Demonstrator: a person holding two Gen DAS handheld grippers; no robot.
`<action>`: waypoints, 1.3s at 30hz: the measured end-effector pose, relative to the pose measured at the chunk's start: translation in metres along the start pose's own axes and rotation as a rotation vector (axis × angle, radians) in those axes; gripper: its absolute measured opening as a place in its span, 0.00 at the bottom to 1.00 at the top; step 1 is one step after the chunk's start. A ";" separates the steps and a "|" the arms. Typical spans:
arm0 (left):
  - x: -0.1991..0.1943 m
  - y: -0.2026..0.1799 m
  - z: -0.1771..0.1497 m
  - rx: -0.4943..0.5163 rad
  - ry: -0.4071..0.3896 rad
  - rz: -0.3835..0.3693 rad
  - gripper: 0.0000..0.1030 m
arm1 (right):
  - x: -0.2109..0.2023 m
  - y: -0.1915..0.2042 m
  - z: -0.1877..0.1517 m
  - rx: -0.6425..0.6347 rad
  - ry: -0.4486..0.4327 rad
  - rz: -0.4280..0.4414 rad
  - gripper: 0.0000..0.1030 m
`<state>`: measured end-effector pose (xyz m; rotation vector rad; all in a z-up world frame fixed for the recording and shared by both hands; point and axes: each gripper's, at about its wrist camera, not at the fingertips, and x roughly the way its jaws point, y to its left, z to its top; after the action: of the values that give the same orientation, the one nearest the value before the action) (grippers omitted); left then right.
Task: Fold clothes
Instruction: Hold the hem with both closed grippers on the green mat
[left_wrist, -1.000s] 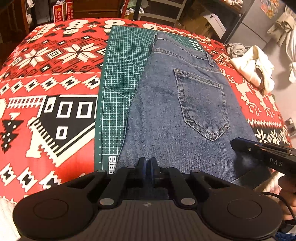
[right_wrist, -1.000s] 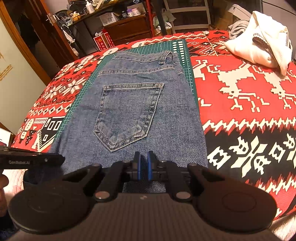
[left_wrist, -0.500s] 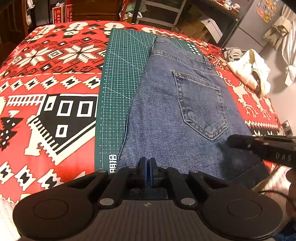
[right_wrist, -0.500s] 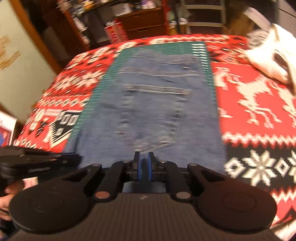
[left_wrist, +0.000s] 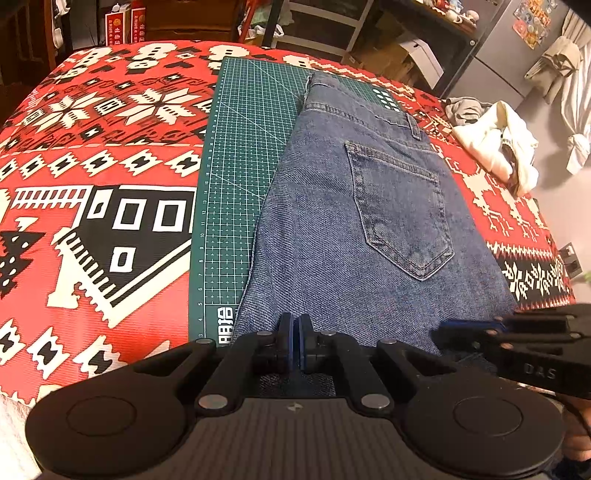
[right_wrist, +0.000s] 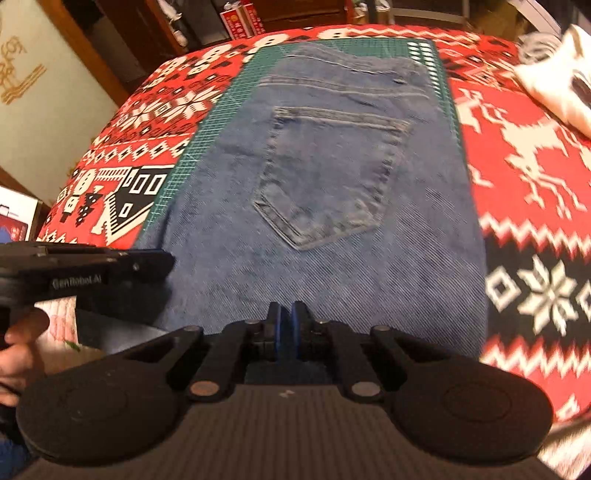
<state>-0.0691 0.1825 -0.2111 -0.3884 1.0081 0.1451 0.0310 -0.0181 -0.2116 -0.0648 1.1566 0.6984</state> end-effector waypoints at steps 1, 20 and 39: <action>0.000 0.000 0.000 0.001 0.000 0.001 0.05 | -0.002 -0.003 -0.002 0.006 -0.001 -0.003 0.04; 0.000 0.000 0.001 0.001 -0.001 0.000 0.05 | -0.001 -0.022 0.034 -0.015 -0.098 -0.227 0.09; 0.000 -0.002 0.000 0.011 -0.006 0.003 0.05 | -0.024 -0.018 0.004 -0.065 -0.172 -0.216 0.09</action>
<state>-0.0690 0.1809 -0.2109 -0.3764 1.0031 0.1434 0.0392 -0.0423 -0.1947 -0.1787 0.9453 0.5392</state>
